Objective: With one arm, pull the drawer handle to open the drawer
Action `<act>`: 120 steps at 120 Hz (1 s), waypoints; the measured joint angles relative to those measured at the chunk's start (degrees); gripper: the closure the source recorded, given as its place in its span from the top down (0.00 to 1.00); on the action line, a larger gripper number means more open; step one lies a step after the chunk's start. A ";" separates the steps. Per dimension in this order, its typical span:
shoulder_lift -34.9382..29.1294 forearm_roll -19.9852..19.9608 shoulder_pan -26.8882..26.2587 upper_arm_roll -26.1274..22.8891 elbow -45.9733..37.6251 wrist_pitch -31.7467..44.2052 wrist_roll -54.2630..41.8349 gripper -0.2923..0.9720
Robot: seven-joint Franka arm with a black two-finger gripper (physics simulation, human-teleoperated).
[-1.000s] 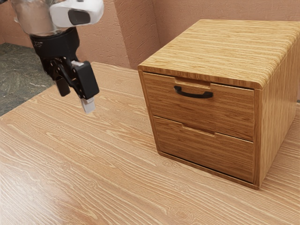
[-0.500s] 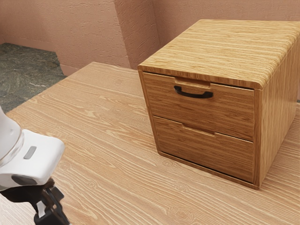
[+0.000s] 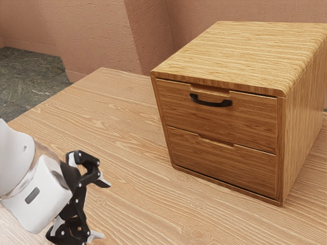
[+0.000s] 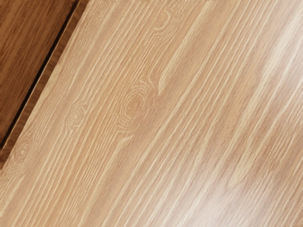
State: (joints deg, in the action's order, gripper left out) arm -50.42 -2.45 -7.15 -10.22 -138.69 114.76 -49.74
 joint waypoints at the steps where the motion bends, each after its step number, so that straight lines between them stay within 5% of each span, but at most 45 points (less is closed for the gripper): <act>1: 0.52 0.12 0.15 0.05 0.15 0.42 -0.74 0.77; 21: 12.79 2.72 3.38 1.82 7.81 8.85 -13.51 0.77; 46: 15.14 3.58 6.62 0.19 10.83 16.70 -23.55 0.77; 75: 22.82 -2.19 18.46 -12.29 17.88 20.11 -27.24 0.77; 120: 27.30 -5.85 25.37 -20.44 21.33 20.40 -28.83 0.77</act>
State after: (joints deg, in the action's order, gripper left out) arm -23.11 -8.31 18.22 -30.66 -117.36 135.16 -78.58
